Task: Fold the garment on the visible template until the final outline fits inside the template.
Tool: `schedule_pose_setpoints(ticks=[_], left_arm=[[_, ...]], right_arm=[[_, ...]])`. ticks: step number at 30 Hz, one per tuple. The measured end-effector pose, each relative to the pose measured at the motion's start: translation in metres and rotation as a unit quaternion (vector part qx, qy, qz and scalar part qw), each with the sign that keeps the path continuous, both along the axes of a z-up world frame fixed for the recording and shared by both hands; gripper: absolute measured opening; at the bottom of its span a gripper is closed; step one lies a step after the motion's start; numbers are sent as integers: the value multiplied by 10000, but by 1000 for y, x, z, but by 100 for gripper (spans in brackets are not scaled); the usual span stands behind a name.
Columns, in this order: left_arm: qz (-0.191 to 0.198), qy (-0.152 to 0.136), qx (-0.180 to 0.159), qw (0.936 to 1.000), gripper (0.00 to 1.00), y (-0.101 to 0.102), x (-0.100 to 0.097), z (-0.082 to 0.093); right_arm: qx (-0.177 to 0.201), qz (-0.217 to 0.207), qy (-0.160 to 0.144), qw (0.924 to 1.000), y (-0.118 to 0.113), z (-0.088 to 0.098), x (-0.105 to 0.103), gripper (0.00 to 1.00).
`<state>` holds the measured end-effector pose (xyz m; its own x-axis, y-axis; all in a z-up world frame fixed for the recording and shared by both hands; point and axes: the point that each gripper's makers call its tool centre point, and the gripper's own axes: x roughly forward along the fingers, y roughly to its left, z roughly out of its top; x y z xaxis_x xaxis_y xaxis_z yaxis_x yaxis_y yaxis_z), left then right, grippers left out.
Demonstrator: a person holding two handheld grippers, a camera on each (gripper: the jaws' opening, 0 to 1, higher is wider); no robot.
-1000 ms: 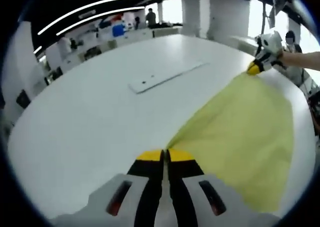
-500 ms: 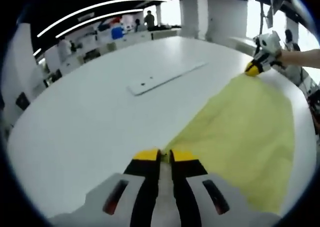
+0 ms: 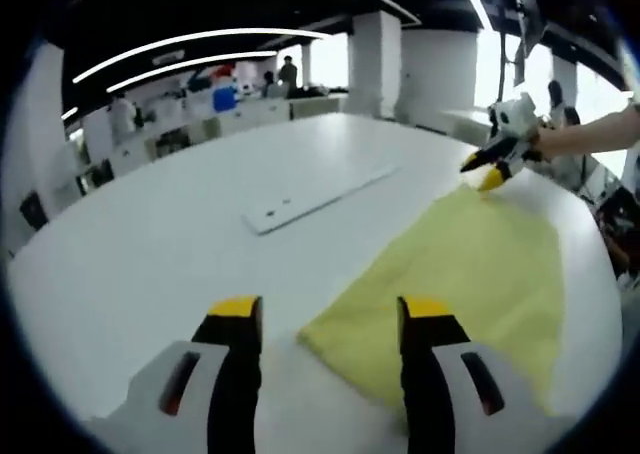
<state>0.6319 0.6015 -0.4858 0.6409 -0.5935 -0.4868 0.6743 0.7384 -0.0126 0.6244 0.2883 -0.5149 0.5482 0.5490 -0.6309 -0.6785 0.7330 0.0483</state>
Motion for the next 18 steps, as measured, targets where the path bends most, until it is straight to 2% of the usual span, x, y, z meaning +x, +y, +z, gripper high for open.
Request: schedule_pose_setpoints(ticks=[7,13,18], left_arm=[[-229,159,-220,9994,62,-3,-14,8],[-418,215,-165,9988,61,-8,-33,14],[-461,280,-140,9984,59,-2,-39,15]], right_arm=[[74,23,9,10000,0,5,-5,64],[71,-5,35,10000,-5,11,-17,64],[162,-55,70,9998,-13,14,-21,64]])
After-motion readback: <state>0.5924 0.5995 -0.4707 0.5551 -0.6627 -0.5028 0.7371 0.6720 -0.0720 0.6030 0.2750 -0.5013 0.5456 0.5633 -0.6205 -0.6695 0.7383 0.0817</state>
